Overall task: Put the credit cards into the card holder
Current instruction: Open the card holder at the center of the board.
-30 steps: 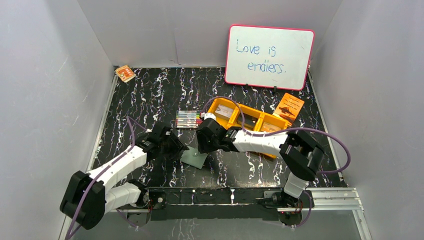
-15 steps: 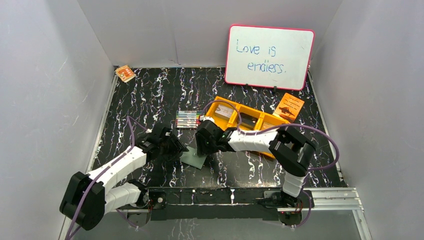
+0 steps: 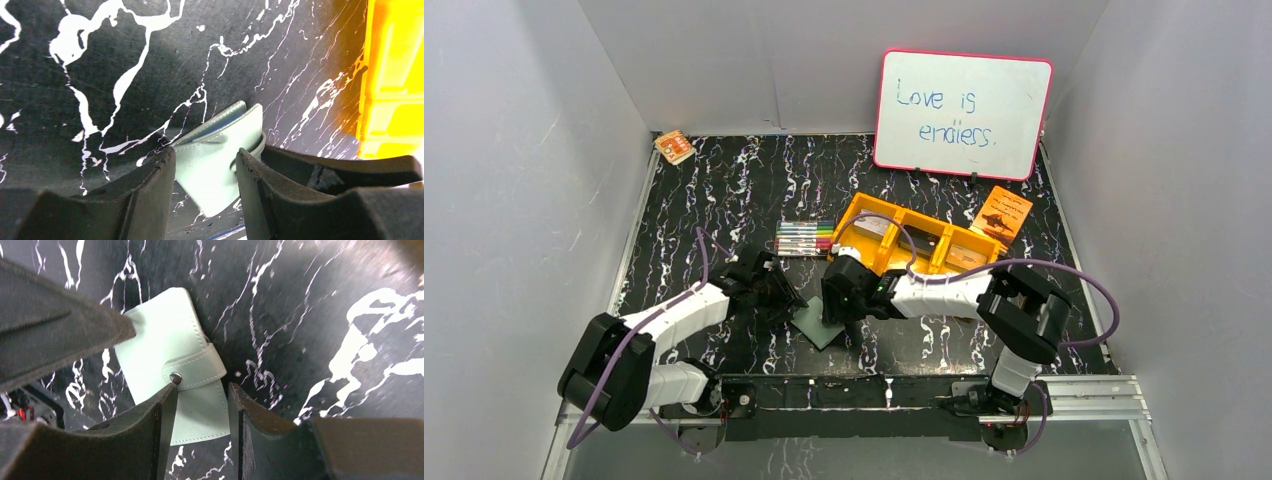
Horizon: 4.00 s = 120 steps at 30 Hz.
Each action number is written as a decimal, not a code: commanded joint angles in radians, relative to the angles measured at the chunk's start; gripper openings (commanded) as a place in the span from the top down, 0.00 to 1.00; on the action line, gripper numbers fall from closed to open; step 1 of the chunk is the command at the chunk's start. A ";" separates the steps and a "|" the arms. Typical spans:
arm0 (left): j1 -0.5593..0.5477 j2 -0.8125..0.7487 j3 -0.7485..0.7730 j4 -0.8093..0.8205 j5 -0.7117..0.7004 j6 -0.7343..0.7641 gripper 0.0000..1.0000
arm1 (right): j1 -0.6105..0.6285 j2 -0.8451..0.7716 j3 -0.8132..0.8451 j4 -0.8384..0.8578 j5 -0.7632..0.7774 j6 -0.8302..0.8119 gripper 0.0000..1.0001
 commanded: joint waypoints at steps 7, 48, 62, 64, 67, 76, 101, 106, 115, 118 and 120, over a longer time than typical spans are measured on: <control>-0.018 -0.064 0.082 -0.112 -0.009 0.057 0.51 | 0.046 -0.110 -0.043 -0.104 0.075 0.064 0.48; -0.054 -0.027 -0.175 0.057 0.000 -0.149 1.00 | 0.218 0.164 0.324 -0.373 0.372 -0.104 0.50; -0.054 -0.032 -0.177 0.051 -0.005 -0.150 1.00 | 0.256 0.221 0.390 -0.499 0.483 -0.098 0.52; -0.054 -0.033 -0.178 0.051 -0.004 -0.149 1.00 | 0.261 0.218 0.391 -0.504 0.490 -0.098 0.53; -0.054 -0.034 -0.179 0.050 -0.005 -0.151 1.00 | 0.260 0.215 0.388 -0.504 0.491 -0.098 0.57; -0.053 -0.031 -0.180 0.055 -0.004 -0.150 1.00 | 0.262 0.202 0.374 -0.492 0.480 -0.098 0.79; -0.054 0.016 -0.169 0.069 -0.013 -0.116 1.00 | 0.244 0.064 0.289 -0.517 0.469 0.020 1.00; -0.054 0.020 -0.103 0.056 0.016 -0.059 0.88 | 0.207 -0.070 0.177 -0.441 0.394 0.063 1.00; -0.054 -0.018 -0.028 0.039 0.071 -0.026 0.35 | 0.187 -0.262 0.011 -0.293 0.287 0.076 1.00; -0.054 -0.029 -0.009 0.029 0.080 -0.001 0.30 | 0.187 -0.298 -0.020 -0.246 0.265 0.074 1.00; -0.054 -0.030 0.010 0.006 0.074 0.025 0.28 | 0.186 -0.314 -0.034 -0.212 0.253 0.076 1.00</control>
